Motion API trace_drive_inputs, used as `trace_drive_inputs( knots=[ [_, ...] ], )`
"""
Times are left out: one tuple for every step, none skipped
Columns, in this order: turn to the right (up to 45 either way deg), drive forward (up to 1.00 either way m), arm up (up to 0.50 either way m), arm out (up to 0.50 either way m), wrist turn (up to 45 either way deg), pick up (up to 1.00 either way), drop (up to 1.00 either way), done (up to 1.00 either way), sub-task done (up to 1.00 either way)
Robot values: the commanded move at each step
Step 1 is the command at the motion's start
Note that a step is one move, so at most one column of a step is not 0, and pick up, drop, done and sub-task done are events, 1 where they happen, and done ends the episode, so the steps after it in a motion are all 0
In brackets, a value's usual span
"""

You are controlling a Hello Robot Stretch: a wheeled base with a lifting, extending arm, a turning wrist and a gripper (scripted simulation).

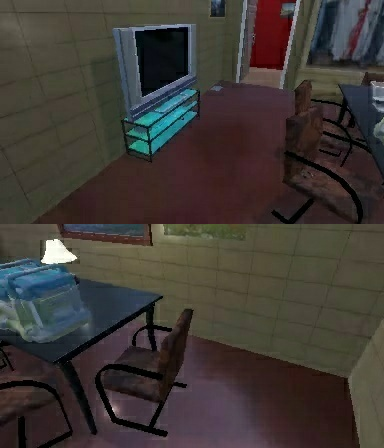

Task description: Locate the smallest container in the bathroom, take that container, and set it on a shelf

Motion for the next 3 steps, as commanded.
trace_drive_inputs(
  knots=[
    [0.0,1.0,0.0,0.0,0.0,0.0,0.0,0.0,0.0],
    [-15.0,0.0,0.0,0.0,0.0,0.0,0.0,0.0,0.0],
    [0.0,0.2,0.0,0.0,0.0,0.0,0.0,0.0,0.0]
  ],
)
